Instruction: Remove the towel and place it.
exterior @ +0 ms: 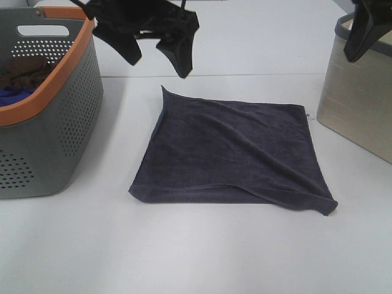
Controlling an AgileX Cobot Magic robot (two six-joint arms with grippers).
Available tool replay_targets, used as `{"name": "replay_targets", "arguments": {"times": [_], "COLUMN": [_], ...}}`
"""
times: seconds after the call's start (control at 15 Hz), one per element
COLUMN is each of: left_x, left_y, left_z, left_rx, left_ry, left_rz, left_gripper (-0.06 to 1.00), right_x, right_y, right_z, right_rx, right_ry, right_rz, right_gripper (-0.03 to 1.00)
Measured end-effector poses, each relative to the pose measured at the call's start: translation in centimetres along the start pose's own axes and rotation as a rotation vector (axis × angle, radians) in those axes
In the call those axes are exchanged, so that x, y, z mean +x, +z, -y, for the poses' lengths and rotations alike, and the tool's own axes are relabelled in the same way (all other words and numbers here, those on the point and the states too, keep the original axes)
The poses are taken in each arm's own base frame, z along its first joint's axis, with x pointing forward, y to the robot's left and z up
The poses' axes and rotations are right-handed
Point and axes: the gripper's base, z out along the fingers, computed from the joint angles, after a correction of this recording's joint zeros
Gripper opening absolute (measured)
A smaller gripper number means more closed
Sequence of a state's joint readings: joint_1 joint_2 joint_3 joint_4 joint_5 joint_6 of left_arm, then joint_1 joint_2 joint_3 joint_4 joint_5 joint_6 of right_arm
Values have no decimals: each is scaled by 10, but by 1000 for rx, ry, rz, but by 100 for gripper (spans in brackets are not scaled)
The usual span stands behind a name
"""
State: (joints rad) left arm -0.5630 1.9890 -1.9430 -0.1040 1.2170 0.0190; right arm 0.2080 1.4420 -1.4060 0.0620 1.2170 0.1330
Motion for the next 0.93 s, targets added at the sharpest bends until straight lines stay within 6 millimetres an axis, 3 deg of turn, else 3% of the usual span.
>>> {"name": "replay_targets", "arguments": {"times": [0.13,0.33,0.67,0.93], "left_x": [-1,8,75,118], "left_y": [-27,-69,-123,-159], "left_z": [-10,-53,-128,-151], "left_rx": [-81,-155,-276,-346], "left_ry": [-19,-133,-351,-455], "left_rz": [64,138,140,174], "left_gripper": [84,84,84,84], "right_x": [2,1,1,9], "right_y": [-19,-29,-34,-47], "right_z": [7,15,69,70], "right_rx": [75,115,59,60], "right_ry": [50,96,279,246], "right_rz": [76,116,120,156], "right_gripper": [71,71,71,71]}}
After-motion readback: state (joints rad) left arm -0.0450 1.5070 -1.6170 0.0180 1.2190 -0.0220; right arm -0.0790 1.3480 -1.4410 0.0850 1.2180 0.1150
